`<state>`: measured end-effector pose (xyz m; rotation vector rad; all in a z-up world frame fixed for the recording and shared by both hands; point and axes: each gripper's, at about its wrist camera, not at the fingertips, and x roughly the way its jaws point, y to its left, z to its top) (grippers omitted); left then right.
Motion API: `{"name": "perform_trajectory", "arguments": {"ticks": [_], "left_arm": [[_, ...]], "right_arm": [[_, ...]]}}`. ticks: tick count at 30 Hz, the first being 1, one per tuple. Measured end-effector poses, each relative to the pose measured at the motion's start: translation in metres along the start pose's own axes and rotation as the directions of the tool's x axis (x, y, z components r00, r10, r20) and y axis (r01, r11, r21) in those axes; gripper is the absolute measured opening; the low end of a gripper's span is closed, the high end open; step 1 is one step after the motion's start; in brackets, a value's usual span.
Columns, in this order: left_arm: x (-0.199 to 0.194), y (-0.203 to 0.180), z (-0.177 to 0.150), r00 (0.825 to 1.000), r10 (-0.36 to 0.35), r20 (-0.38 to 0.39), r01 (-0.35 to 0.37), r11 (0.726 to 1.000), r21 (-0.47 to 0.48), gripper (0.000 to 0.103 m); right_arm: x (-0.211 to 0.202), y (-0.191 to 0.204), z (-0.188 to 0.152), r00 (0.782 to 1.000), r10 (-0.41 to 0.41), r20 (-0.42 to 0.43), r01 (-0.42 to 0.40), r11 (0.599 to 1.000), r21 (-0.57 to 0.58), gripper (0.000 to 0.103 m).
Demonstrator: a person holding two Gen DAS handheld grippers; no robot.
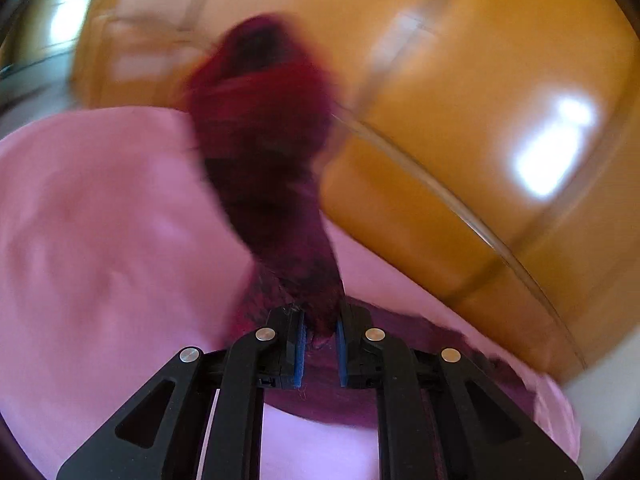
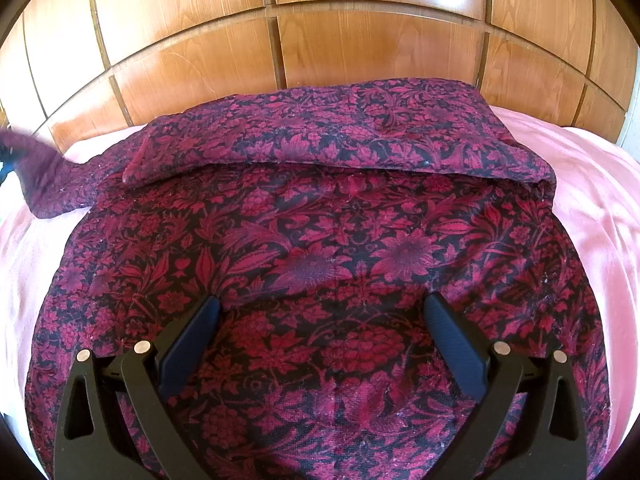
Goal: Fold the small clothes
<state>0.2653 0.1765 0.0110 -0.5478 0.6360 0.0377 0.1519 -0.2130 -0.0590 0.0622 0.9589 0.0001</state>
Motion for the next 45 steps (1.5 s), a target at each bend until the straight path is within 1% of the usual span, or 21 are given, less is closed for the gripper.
{"name": "perform_trajectory", "arguments": {"ticks": [2, 4, 7, 9, 10, 13, 15, 17, 22, 25, 27, 28, 29, 32, 35, 38, 39, 40, 43, 44, 45], "left_arm": [[0.004, -0.041, -0.021, 0.998, -0.046, -0.032, 0.049, 0.994, 0.094, 0.011], [0.011, -0.073, -0.045, 0.993, -0.083, -0.085, 0.095, 0.983, 0.155, 0.011], [0.026, -0.114, -0.081, 0.984, -0.090, -0.157, 0.128, 0.960, 0.251, 0.011], [0.036, -0.133, -0.103, 0.977, -0.071, -0.201, 0.131, 0.942, 0.308, 0.011], [0.043, -0.146, -0.119, 0.976, -0.037, -0.215, 0.115, 0.924, 0.366, 0.011], [0.053, -0.163, -0.144, 0.971, 0.005, -0.241, 0.106, 0.889, 0.445, 0.013], [0.056, -0.170, -0.158, 0.974, 0.039, -0.224, 0.077, 0.872, 0.484, 0.019], [0.054, -0.172, -0.165, 0.975, 0.047, -0.217, 0.070, 0.863, 0.500, 0.036], [0.036, -0.180, -0.170, 0.983, 0.055, -0.176, 0.050, 0.839, 0.541, 0.061], [0.020, -0.174, -0.170, 0.988, 0.047, -0.149, 0.043, 0.834, 0.550, 0.063], [0.015, -0.171, -0.173, 0.990, 0.040, -0.138, 0.043, 0.833, 0.552, 0.065], [0.009, -0.166, -0.175, 0.992, 0.044, -0.121, 0.031, 0.831, 0.555, 0.071], [0.006, -0.165, -0.177, 0.993, 0.045, -0.109, 0.023, 0.831, 0.555, 0.072], [-0.005, -0.153, -0.177, 0.994, 0.060, -0.087, -0.005, 0.848, 0.530, 0.072], [-0.010, -0.123, -0.171, 0.988, 0.137, -0.074, -0.089, 0.887, 0.452, 0.072], [-0.006, -0.095, -0.163, 0.977, 0.182, -0.109, -0.134, 0.928, 0.348, 0.072], [-0.003, -0.084, -0.160, 0.973, 0.192, -0.128, -0.145, 0.941, 0.305, 0.072], [-0.002, -0.078, -0.157, 0.970, 0.198, -0.138, -0.155, 0.949, 0.274, 0.072], [0.003, -0.068, -0.151, 0.968, 0.208, -0.138, -0.171, 0.956, 0.240, 0.072], [0.006, -0.067, -0.151, 0.966, 0.215, -0.143, -0.177, 0.955, 0.240, 0.072], [0.010, -0.066, -0.150, 0.965, 0.216, -0.150, -0.177, 0.956, 0.234, 0.072]], "right_arm": [[0.000, 0.000, 0.000, 1.000, 0.002, 0.000, -0.002, 1.000, 0.002, 0.101], [0.000, 0.001, 0.000, 1.000, 0.003, -0.001, -0.003, 1.000, 0.003, 0.101], [0.000, 0.000, 0.001, 1.000, 0.003, -0.004, -0.003, 1.000, 0.004, 0.101], [0.000, -0.001, 0.001, 1.000, 0.003, -0.005, -0.003, 1.000, 0.005, 0.101], [0.000, 0.000, 0.001, 1.000, 0.003, -0.005, -0.003, 1.000, 0.005, 0.101], [0.001, -0.001, 0.002, 1.000, 0.009, -0.006, -0.009, 1.000, 0.009, 0.101], [0.001, -0.004, 0.003, 1.000, 0.016, -0.005, -0.016, 1.000, 0.013, 0.101], [0.001, -0.006, 0.003, 1.000, 0.025, -0.003, -0.025, 1.000, 0.019, 0.101], [-0.001, -0.014, 0.005, 0.998, 0.056, -0.009, -0.056, 0.998, 0.033, 0.101], [-0.008, -0.023, 0.010, 0.994, 0.111, -0.002, -0.110, 0.992, 0.055, 0.101], [-0.014, -0.028, 0.015, 0.989, 0.149, 0.019, -0.150, 0.986, 0.073, 0.100], [-0.019, -0.031, 0.020, 0.983, 0.179, 0.036, -0.182, 0.979, 0.092, 0.098], [-0.022, -0.033, 0.023, 0.979, 0.201, 0.044, -0.204, 0.973, 0.106, 0.096], [-0.022, -0.029, 0.041, 0.949, 0.310, 0.056, -0.315, 0.936, 0.159, 0.087], [-0.008, -0.016, 0.057, 0.912, 0.409, 0.032, -0.407, 0.893, 0.192, 0.079], [0.018, 0.006, 0.069, 0.896, 0.444, -0.013, -0.431, 0.875, 0.220, 0.076], [0.028, 0.014, 0.072, 0.884, 0.467, -0.032, -0.447, 0.863, 0.236, 0.070], [0.036, 0.022, 0.074, 0.882, 0.469, -0.051, -0.445, 0.862, 0.243, 0.059], [0.036, 0.032, 0.086, 0.894, 0.446, -0.051, -0.426, 0.879, 0.215, 0.024], [0.025, 0.035, 0.092, 0.899, 0.437, -0.018, -0.427, 0.885, 0.184, 0.017], [0.012, 0.036, 0.098, 0.906, 0.423, 0.014, -0.420, 0.896, 0.145, 0.013]]}}
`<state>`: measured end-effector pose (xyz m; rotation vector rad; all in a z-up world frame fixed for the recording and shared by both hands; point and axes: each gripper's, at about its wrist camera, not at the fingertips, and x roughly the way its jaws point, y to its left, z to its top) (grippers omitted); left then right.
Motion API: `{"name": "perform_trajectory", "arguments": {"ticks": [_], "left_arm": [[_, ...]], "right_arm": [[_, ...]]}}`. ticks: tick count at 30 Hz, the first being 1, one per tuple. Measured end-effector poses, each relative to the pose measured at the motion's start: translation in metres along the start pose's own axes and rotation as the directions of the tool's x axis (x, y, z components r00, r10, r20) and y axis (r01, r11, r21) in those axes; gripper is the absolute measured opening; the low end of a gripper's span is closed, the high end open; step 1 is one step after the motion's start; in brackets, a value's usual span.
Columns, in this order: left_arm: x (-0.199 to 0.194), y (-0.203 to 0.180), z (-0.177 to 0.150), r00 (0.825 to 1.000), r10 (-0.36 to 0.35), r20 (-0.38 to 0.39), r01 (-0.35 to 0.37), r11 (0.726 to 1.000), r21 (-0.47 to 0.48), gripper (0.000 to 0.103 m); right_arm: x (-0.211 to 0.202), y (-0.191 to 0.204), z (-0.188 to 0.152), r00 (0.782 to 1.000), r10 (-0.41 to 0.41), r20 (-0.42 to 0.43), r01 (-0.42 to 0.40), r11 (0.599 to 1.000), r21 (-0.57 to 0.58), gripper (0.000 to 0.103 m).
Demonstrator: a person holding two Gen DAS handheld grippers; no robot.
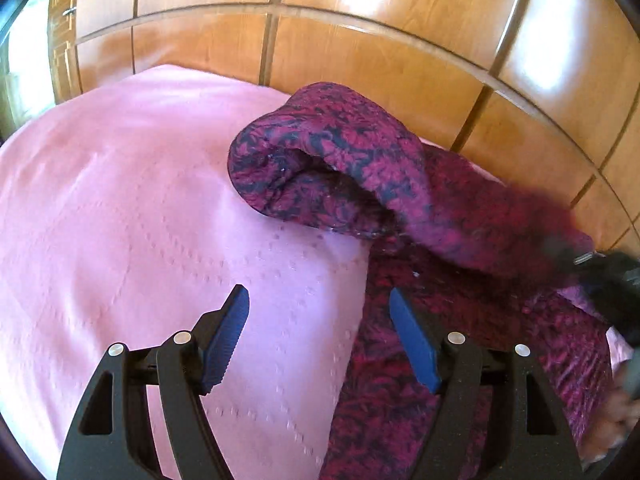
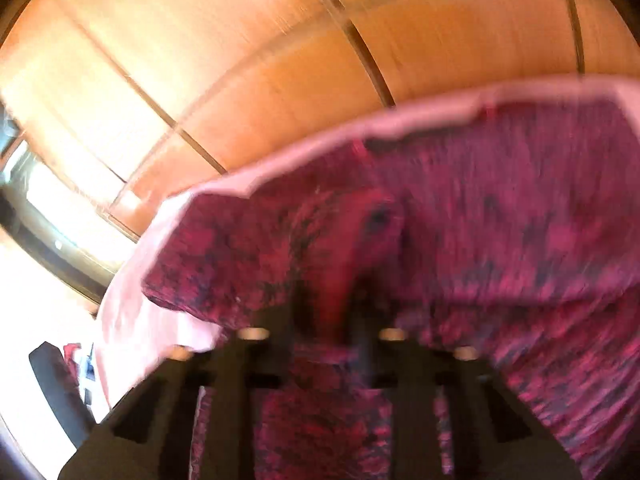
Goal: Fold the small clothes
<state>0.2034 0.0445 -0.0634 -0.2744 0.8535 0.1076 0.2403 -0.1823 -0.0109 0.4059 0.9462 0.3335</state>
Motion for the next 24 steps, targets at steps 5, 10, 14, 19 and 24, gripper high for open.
{"name": "perform_trajectory", "arguments": {"ticks": [5, 10, 14, 19, 24], "left_arm": [[0.014, -0.008, 0.013, 1.000, 0.016, -0.007, -0.016, 1.000, -0.022, 0.072], [0.030, -0.014, 0.031, 0.996, 0.085, -0.006, -0.085, 0.995, -0.060, 0.072], [0.045, -0.017, 0.046, 0.989, 0.148, -0.013, -0.149, 0.986, -0.078, 0.072], [0.060, -0.013, 0.051, 0.983, 0.182, -0.038, -0.184, 0.980, -0.080, 0.072], [0.057, -0.014, 0.048, 0.984, 0.176, -0.033, -0.178, 0.981, -0.082, 0.062]], "right_arm": [[-0.060, 0.029, 0.026, 0.983, -0.026, 0.180, 0.053, 0.988, -0.148, 0.011], [-0.097, 0.027, 0.045, 0.952, -0.085, 0.293, 0.148, 0.968, -0.202, 0.010], [-0.107, 0.006, 0.051, 0.929, -0.169, 0.328, 0.238, 0.954, -0.182, 0.010], [-0.105, -0.049, 0.049, 0.911, -0.287, 0.297, 0.327, 0.941, -0.093, 0.003], [-0.095, -0.110, 0.030, 0.898, -0.401, 0.182, 0.406, 0.914, 0.012, 0.000]]}}
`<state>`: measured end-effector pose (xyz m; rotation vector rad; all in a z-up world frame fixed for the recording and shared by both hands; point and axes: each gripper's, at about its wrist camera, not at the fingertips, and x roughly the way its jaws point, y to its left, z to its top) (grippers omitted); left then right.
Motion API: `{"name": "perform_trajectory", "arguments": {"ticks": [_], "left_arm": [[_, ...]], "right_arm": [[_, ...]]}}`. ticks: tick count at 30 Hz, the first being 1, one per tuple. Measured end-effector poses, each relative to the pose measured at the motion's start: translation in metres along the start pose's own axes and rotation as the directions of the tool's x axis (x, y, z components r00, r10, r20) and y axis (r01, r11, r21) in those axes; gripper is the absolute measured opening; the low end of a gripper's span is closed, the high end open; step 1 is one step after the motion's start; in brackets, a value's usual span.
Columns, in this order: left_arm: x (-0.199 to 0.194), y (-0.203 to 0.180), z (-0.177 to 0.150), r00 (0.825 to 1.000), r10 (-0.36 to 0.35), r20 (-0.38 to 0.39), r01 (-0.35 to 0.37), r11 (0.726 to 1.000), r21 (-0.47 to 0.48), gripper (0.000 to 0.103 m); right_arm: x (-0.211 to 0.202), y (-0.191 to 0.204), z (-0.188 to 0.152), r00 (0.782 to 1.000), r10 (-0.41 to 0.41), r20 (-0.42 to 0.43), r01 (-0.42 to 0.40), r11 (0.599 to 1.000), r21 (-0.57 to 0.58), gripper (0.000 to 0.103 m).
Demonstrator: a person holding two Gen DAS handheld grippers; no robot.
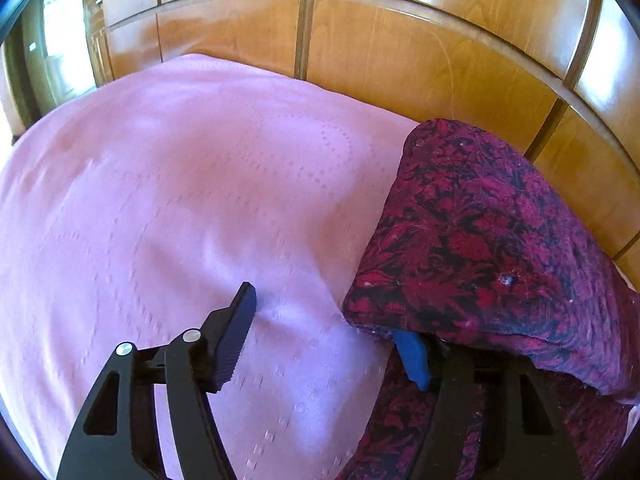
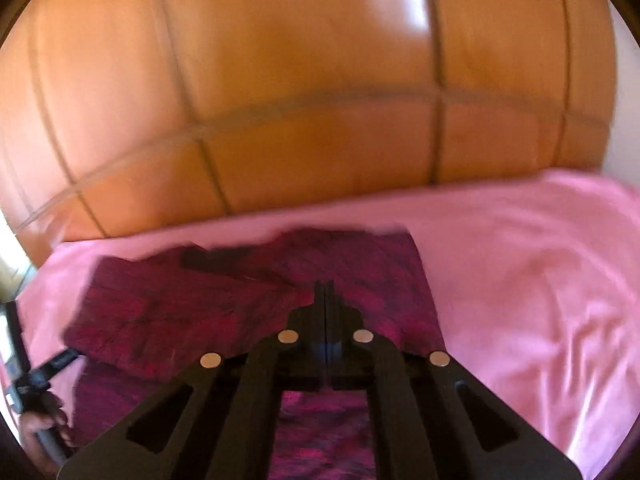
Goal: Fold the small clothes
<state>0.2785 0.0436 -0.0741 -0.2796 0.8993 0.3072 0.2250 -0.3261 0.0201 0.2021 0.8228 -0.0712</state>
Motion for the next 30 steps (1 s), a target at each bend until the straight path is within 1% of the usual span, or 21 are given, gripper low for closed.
{"name": "perform_trajectory", "arguments": {"ticks": [1, 2, 3, 4, 5, 6, 8, 9, 10, 12, 14, 15, 17, 18, 19, 21, 23, 24, 26, 28, 30], "left_arm": [[-0.002, -0.002, -0.001, 1.000, -0.005, 0.003, 0.005, 1.000, 0.011, 0.058], [-0.003, -0.004, -0.002, 1.000, -0.003, 0.007, 0.002, 1.000, 0.025, 0.058], [-0.005, -0.005, -0.004, 1.000, 0.001, 0.012, -0.002, 0.999, 0.037, 0.058], [-0.005, -0.005, -0.004, 1.000, 0.000, 0.012, 0.000, 0.999, 0.035, 0.058], [-0.006, -0.005, -0.004, 1.000, -0.003, 0.012, 0.002, 0.999, 0.032, 0.058], [-0.006, -0.005, -0.005, 1.000, -0.002, 0.012, 0.002, 0.999, 0.032, 0.058], [-0.006, -0.007, -0.006, 1.000, 0.003, 0.017, -0.004, 0.999, 0.037, 0.058], [-0.006, -0.008, -0.006, 1.000, 0.007, 0.020, -0.008, 0.999, 0.041, 0.058], [-0.007, -0.009, -0.007, 1.000, 0.009, 0.021, -0.010, 0.999, 0.044, 0.058], [-0.008, -0.011, -0.007, 1.000, 0.015, 0.023, -0.017, 0.999, 0.050, 0.058], [-0.010, -0.014, -0.009, 0.999, 0.020, 0.024, -0.022, 0.998, 0.054, 0.058], [-0.011, -0.015, -0.008, 0.999, 0.022, 0.024, -0.024, 0.998, 0.056, 0.058], [-0.013, -0.016, -0.008, 0.999, 0.024, 0.023, -0.025, 0.998, 0.058, 0.058], [-0.014, -0.017, -0.008, 0.999, 0.025, 0.023, -0.026, 0.998, 0.061, 0.058], [-0.016, -0.018, -0.009, 0.999, 0.029, 0.023, -0.030, 0.997, 0.071, 0.058], [-0.016, -0.019, -0.011, 0.999, 0.028, 0.022, -0.030, 0.996, 0.087, 0.058], [-0.016, -0.021, -0.014, 0.999, 0.028, 0.020, -0.030, 0.994, 0.106, 0.058], [-0.017, -0.024, -0.016, 0.999, 0.030, 0.026, -0.033, 0.992, 0.118, 0.058], [-0.019, -0.027, -0.020, 0.999, 0.027, 0.028, -0.031, 0.990, 0.139, 0.058], [-0.021, -0.027, -0.022, 1.000, 0.014, 0.023, -0.017, 0.987, 0.160, 0.058], [-0.024, -0.023, -0.025, 1.000, -0.006, -0.003, 0.006, 0.983, 0.183, 0.058]], "right_arm": [[0.011, -0.014, -0.007, 0.998, 0.018, -0.052, -0.015, 0.998, 0.061, 0.000], [0.017, -0.021, -0.011, 0.997, 0.032, -0.070, -0.025, 0.995, 0.095, 0.000], [0.021, -0.032, -0.017, 0.995, 0.055, -0.078, -0.042, 0.988, 0.149, 0.000], [0.023, -0.042, -0.020, 0.992, 0.101, -0.079, -0.083, 0.975, 0.204, 0.000], [0.023, -0.048, -0.022, 0.989, 0.130, -0.073, -0.110, 0.966, 0.233, 0.000], [0.021, -0.053, -0.024, 0.987, 0.152, -0.059, -0.132, 0.957, 0.258, 0.004], [0.015, -0.056, -0.027, 0.981, 0.191, -0.042, -0.171, 0.943, 0.285, 0.031], [0.015, -0.058, -0.025, 0.979, 0.201, -0.030, -0.184, 0.938, 0.295, 0.062], [0.012, -0.056, -0.024, 0.977, 0.212, -0.014, -0.198, 0.934, 0.299, 0.064], [0.012, -0.045, -0.023, 0.968, 0.250, -0.025, -0.232, 0.928, 0.292, 0.063], [0.024, -0.031, -0.023, 0.958, 0.280, -0.059, -0.253, 0.924, 0.287, 0.061], [0.031, -0.022, -0.022, 0.954, 0.287, -0.083, -0.256, 0.929, 0.269, 0.058], [0.048, -0.003, -0.021, 0.951, 0.274, -0.145, -0.241, 0.947, 0.212, 0.038], [0.051, 0.004, -0.020, 0.952, 0.257, -0.165, -0.226, 0.957, 0.183, 0.020], [0.045, 0.009, -0.015, 0.963, 0.219, -0.155, -0.198, 0.970, 0.138, 0.010], [0.025, 0.012, -0.007, 0.973, 0.211, -0.092, -0.202, 0.974, 0.104, 0.010], [0.003, 0.007, -0.001, 0.986, 0.167, -0.022, -0.165, 0.984, 0.073, 0.010], [0.002, 0.004, 0.000, 0.989, 0.147, -0.014, -0.146, 0.987, 0.069, 0.009], [0.008, -0.002, -0.008, 0.996, 0.077, -0.037, -0.075, 0.996, 0.056, 0.009], [0.026, -0.011, -0.022, 0.996, 0.007, -0.091, -0.003, 0.999, 0.054, 0.009], [0.037, -0.013, -0.034, 0.994, -0.016, -0.105, 0.022, 0.998, 0.051, 0.009]]}}
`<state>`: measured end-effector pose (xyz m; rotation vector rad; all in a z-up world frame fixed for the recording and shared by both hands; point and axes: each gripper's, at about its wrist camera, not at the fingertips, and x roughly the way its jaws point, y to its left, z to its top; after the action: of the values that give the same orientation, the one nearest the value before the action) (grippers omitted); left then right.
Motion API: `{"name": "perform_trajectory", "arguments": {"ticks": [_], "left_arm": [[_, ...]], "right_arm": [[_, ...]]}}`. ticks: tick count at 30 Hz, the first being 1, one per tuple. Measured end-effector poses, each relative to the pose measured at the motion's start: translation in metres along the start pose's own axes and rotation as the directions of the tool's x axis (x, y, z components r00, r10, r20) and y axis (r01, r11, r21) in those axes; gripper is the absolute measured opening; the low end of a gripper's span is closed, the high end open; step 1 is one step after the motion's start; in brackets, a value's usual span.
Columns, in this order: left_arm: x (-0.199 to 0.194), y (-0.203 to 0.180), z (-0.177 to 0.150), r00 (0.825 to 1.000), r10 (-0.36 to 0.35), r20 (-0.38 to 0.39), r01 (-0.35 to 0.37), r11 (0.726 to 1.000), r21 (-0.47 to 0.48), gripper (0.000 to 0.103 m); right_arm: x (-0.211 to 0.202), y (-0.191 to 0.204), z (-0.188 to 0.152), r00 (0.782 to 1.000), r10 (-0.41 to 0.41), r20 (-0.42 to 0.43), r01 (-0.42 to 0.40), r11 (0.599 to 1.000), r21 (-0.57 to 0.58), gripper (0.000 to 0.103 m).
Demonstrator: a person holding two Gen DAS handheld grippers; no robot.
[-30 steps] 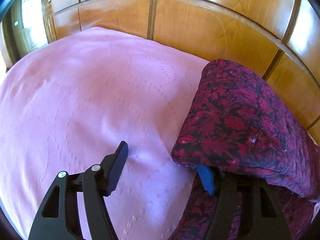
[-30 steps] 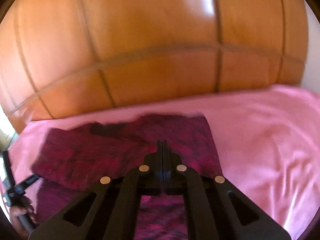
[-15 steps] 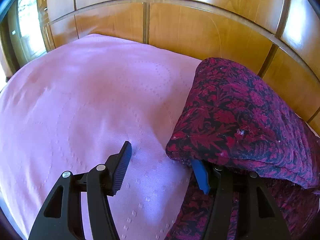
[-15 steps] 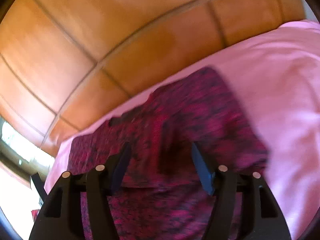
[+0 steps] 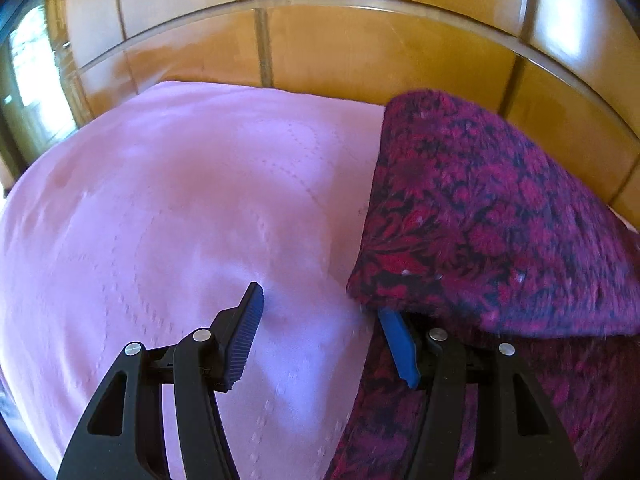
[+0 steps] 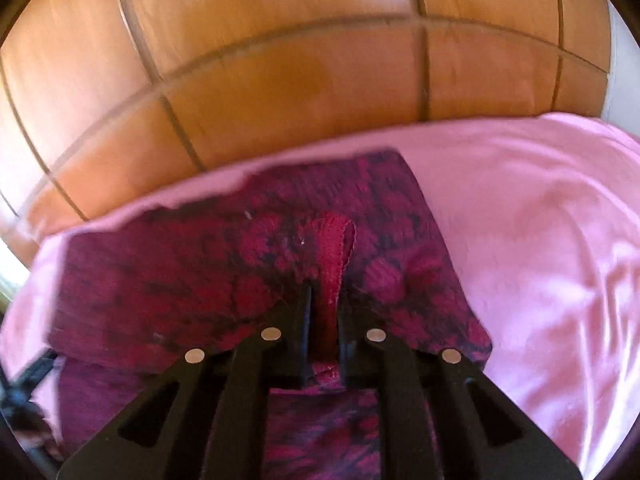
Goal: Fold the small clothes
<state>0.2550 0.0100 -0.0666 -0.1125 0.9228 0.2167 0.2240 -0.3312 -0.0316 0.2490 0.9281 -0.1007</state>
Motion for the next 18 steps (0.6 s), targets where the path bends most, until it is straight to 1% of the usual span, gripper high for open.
{"name": "perform_trajectory", "arguments": {"ticks": [1, 2, 3, 4, 5, 6, 8, 9, 10, 12, 15, 17, 18], "left_arm": [[-0.002, 0.005, -0.002, 0.999, -0.037, -0.016, 0.037, 0.999, -0.007, 0.054], [-0.006, 0.014, -0.003, 0.994, -0.104, -0.020, 0.104, 0.994, -0.029, 0.054], [-0.011, 0.025, -0.002, 0.985, -0.171, -0.028, 0.169, 0.984, -0.054, 0.054], [-0.017, 0.037, 0.000, 0.971, -0.237, -0.019, 0.235, 0.969, -0.083, 0.054], [-0.022, 0.050, 0.004, 0.950, -0.312, 0.007, 0.311, 0.943, -0.116, 0.054], [-0.025, 0.058, 0.009, 0.937, -0.349, 0.021, 0.349, 0.927, -0.140, 0.054], [-0.019, 0.071, 0.023, 0.910, -0.415, 0.016, 0.410, 0.892, -0.189, 0.054], [-0.012, 0.077, 0.033, 0.890, -0.457, 0.005, 0.446, 0.866, -0.226, 0.056], [-0.001, 0.081, 0.045, 0.864, -0.503, -0.005, 0.483, 0.832, -0.272, 0.060], [0.014, 0.078, 0.060, 0.833, -0.554, -0.012, 0.523, 0.792, -0.315, 0.060], [0.042, 0.066, 0.082, 0.795, -0.605, -0.045, 0.553, 0.753, -0.356, 0.060], [0.061, 0.059, 0.093, 0.771, -0.633, -0.072, 0.567, 0.732, -0.378, 0.060], [0.072, 0.055, 0.099, 0.758, -0.647, -0.081, 0.568, 0.716, -0.406, 0.060]], "right_arm": [[-0.001, 0.000, -0.003, 1.000, -0.003, 0.008, 0.003, 1.000, -0.002, 0.009], [-0.002, 0.003, -0.001, 1.000, -0.004, 0.010, 0.004, 1.000, -0.005, 0.010], [-0.004, 0.004, -0.001, 1.000, -0.003, 0.010, 0.003, 1.000, -0.009, 0.010], [-0.004, 0.003, -0.002, 1.000, 0.002, 0.009, -0.002, 1.000, -0.015, 0.010], [-0.005, 0.003, -0.004, 1.000, 0.010, 0.010, -0.010, 1.000, -0.018, 0.010], [-0.005, 0.001, -0.006, 1.000, 0.017, 0.012, -0.017, 1.000, -0.020, 0.010], [-0.005, -0.004, -0.007, 1.000, 0.026, 0.015, -0.026, 1.000, -0.016, 0.010], [-0.005, -0.005, -0.008, 0.999, 0.031, 0.016, -0.031, 0.999, -0.009, 0.010], [-0.004, -0.006, -0.007, 0.999, 0.034, 0.018, -0.034, 0.999, -0.006, 0.010], [0.001, -0.004, -0.007, 0.999, 0.037, 0.021, -0.037, 0.999, -0.008, 0.010], [-0.001, -0.007, -0.007, 0.998, 0.049, 0.026, -0.049, 0.999, -0.010, 0.010], [-0.001, -0.008, -0.008, 0.998, 0.056, 0.027, -0.056, 0.998, -0.012, 0.010], [-0.001, -0.008, -0.007, 0.998, 0.057, 0.028, -0.057, 0.998, -0.014, 0.010]]}}
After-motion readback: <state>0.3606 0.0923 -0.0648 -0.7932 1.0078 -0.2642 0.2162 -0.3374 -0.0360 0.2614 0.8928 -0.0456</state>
